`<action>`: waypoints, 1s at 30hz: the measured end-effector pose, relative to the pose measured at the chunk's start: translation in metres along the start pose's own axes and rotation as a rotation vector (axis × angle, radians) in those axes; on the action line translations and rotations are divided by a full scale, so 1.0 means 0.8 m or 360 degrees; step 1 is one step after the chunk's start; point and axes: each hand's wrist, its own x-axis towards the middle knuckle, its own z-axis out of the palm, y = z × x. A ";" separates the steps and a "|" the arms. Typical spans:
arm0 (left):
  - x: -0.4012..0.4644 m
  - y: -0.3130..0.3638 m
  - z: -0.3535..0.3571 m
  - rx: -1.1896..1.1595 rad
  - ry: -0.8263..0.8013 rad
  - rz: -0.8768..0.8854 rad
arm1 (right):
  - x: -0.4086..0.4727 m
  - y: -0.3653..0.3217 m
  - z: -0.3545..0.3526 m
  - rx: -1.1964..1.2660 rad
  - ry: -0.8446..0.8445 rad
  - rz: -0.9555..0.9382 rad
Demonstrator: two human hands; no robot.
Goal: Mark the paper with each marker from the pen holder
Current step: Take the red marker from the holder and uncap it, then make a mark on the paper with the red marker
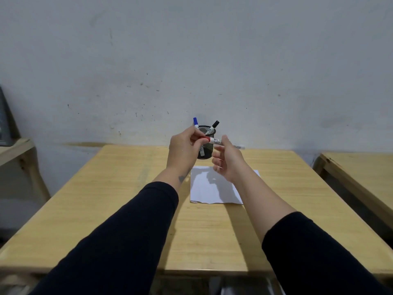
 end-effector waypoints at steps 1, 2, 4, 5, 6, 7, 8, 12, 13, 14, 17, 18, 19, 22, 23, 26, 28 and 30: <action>-0.004 -0.002 0.002 -0.0004 -0.0033 -0.0012 | 0.004 -0.001 0.001 0.0153 -0.0024 0.0031; -0.007 -0.005 0.004 0.0024 -0.0070 -0.0017 | 0.006 -0.001 0.002 0.0213 -0.0017 0.0017; -0.012 -0.013 0.003 0.0192 -0.0157 0.0023 | 0.009 0.000 0.005 0.0132 0.0033 -0.0045; -0.013 -0.017 0.002 0.0300 -0.0201 0.0051 | 0.010 0.002 0.006 0.0062 0.0058 -0.0084; -0.014 -0.019 0.002 0.0401 -0.0234 0.0076 | 0.010 0.004 0.008 0.0015 0.0081 -0.0105; -0.013 -0.021 0.003 0.0494 -0.0259 0.0098 | 0.011 0.005 0.009 -0.0022 0.0096 -0.0120; -0.013 -0.021 0.004 0.0572 -0.0281 0.0123 | 0.011 0.006 0.010 -0.0049 0.0106 -0.0133; -0.012 -0.022 0.005 0.0630 -0.0285 0.0165 | 0.016 0.004 0.014 -0.0112 0.0131 -0.0201; -0.011 -0.023 0.005 0.0582 -0.0274 0.0131 | 0.019 0.003 0.016 -0.0125 0.0135 -0.0213; -0.010 -0.023 0.006 0.0519 -0.0261 0.0071 | 0.022 0.003 0.016 -0.0135 0.0139 -0.0225; -0.004 -0.027 0.002 0.0206 -0.0223 -0.0288 | 0.035 -0.001 0.016 -0.0110 0.0153 -0.0269; -0.003 -0.032 -0.001 0.0169 -0.0228 -0.0399 | 0.038 -0.003 0.014 -0.0121 0.0155 -0.0282; -0.004 -0.039 -0.006 0.0233 -0.0266 -0.0462 | 0.041 -0.004 0.011 -0.0154 0.0155 -0.0296; -0.007 -0.065 -0.022 0.0708 -0.0455 -0.0537 | 0.047 -0.005 0.006 -0.0266 0.0114 -0.0365; -0.009 -0.072 -0.025 0.0829 -0.0500 -0.0573 | 0.050 -0.003 0.007 -0.0299 0.0103 -0.0389; -0.015 -0.087 -0.026 0.1107 -0.0641 -0.0626 | 0.057 0.009 0.013 -0.0357 0.0100 -0.0417; -0.017 -0.092 -0.022 0.1183 -0.0703 -0.0612 | 0.062 0.019 0.016 -0.0346 0.0097 -0.0400; -0.018 -0.095 -0.019 0.1179 -0.0716 -0.0571 | 0.067 0.028 0.016 -0.0324 0.0096 -0.0379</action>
